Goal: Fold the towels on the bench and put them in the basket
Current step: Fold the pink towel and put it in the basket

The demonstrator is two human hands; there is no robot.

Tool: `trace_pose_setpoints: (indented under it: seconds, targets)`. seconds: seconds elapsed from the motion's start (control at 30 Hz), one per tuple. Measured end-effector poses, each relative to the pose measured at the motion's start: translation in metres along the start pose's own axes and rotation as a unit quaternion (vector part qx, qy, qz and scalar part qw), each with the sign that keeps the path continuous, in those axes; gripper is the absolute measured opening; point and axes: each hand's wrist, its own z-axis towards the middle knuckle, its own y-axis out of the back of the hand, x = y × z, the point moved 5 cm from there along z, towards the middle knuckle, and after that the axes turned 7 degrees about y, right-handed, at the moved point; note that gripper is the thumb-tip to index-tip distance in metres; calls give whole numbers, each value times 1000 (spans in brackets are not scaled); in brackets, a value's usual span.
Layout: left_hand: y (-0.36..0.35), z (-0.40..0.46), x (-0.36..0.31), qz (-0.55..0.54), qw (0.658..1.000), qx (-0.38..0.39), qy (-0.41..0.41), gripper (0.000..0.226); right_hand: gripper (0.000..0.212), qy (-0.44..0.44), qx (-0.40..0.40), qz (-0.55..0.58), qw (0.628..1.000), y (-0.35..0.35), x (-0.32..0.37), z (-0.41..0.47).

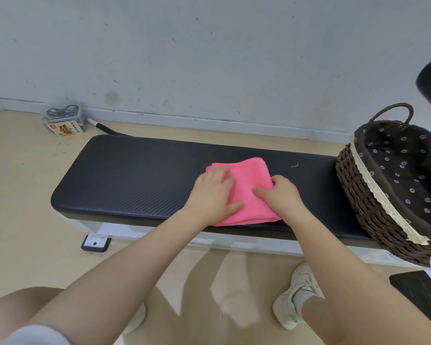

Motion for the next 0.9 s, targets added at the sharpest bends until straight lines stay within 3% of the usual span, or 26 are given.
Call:
trace_pose_setpoints:
  seconds: [0.13,0.3,0.4,0.5,0.57,0.63,0.73,0.8,0.9]
  targets:
    - [-20,6,-1,35,993,110,1,91,37,7,4,27,1000,2,-6,-2]
    - [-23,7,3,66,990,123,-5,100,37,-15,76,161,984,0,-1,-1]
    - [-25,11,4,47,991,126,12,102,29,15,92,179,979,-1,14,-4]
    - [-25,11,3,-8,991,130,0,103,29,61,72,133,987,-8,31,-9]
    - [-18,10,6,-149,979,135,-26,94,33,95,57,99,989,-11,44,-13]
    - [-10,9,22,-336,933,127,1,70,35,126,48,53,989,-13,56,-16]
    - [-5,5,50,-551,825,73,104,51,40,162,46,-51,984,-22,72,-20]
    - [-6,3,54,-629,761,78,138,50,45,167,50,-90,981,-30,79,-22]
    - [-10,5,58,-661,724,112,161,52,47,159,74,-99,979,-44,89,-26]
